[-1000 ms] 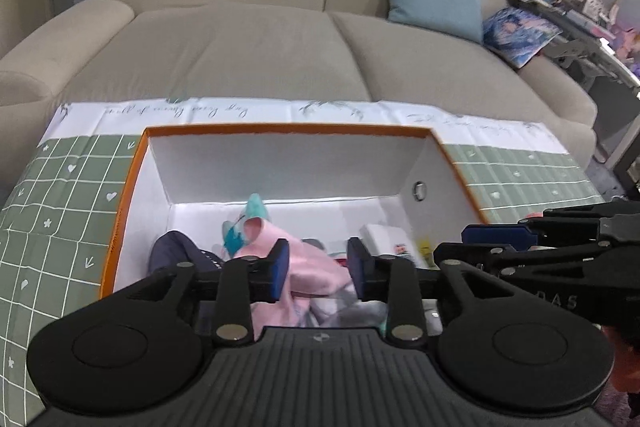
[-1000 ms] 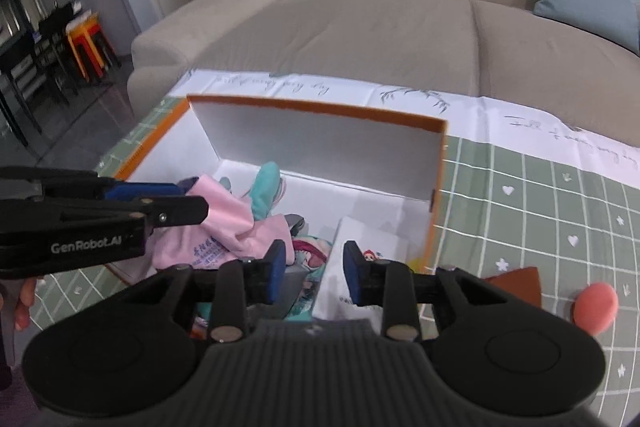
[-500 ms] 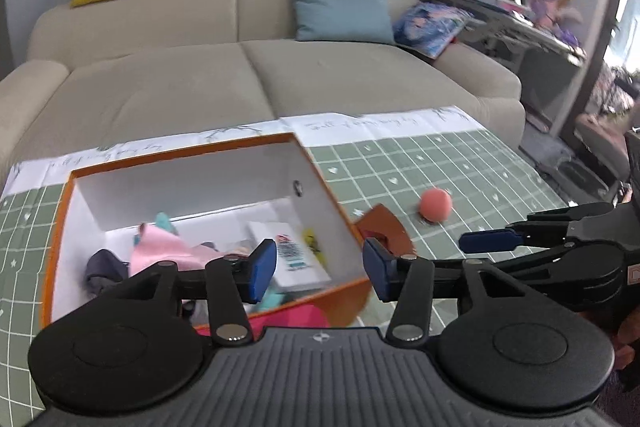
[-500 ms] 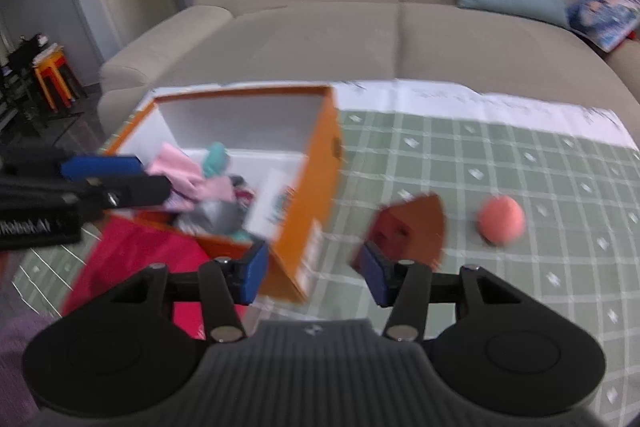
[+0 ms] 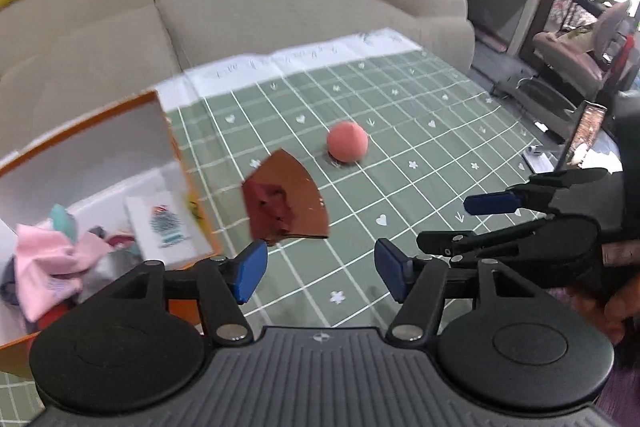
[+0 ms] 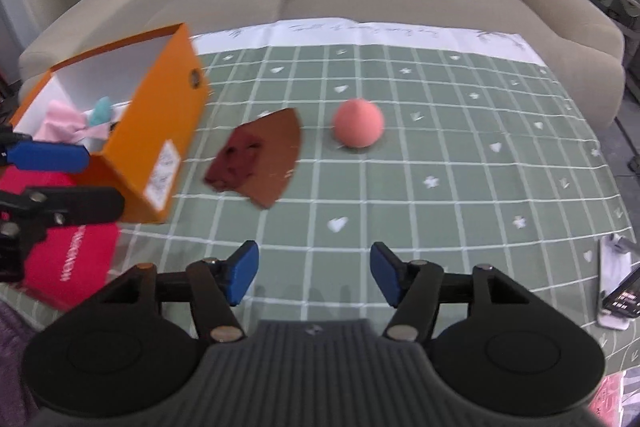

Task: Organize soft objects
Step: 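Move both open tools back toward the brown cloth and pink ball, then grasp the brown cloth with the left tool while the right tool reaches the pink ball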

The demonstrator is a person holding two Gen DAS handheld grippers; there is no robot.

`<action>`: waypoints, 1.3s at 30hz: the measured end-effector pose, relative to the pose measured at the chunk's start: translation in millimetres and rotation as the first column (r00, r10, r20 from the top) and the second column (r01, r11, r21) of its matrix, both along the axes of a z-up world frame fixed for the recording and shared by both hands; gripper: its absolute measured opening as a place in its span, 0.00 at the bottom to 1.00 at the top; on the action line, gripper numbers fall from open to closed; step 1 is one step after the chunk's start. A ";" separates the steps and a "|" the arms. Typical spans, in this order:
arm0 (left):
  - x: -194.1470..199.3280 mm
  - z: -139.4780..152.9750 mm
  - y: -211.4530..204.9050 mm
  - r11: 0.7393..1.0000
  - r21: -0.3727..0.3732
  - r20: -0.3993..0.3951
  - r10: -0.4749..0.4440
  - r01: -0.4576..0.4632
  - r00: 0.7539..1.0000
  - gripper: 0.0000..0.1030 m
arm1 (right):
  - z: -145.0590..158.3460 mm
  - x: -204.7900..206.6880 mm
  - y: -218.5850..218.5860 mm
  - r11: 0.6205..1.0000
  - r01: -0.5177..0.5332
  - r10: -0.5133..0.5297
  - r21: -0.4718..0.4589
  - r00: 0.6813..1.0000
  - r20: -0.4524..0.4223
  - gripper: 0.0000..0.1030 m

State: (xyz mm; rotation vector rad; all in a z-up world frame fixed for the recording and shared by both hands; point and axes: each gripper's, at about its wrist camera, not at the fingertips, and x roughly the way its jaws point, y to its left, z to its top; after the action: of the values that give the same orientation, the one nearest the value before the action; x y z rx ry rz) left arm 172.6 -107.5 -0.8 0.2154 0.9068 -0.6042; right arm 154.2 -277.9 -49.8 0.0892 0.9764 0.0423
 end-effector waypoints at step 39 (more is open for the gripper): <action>107.6 -127.6 -81.4 0.951 0.150 -0.025 0.276 -0.270 0.961 0.53 | -73.4 78.0 -43.9 0.995 0.095 -0.091 -0.031 0.989 0.117 0.61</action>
State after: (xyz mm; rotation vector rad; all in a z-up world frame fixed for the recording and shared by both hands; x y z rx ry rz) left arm 280.2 -188.9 -128.3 0.2036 1.0057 -0.2866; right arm 232.2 -321.8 -123.1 0.0980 0.8556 -0.0554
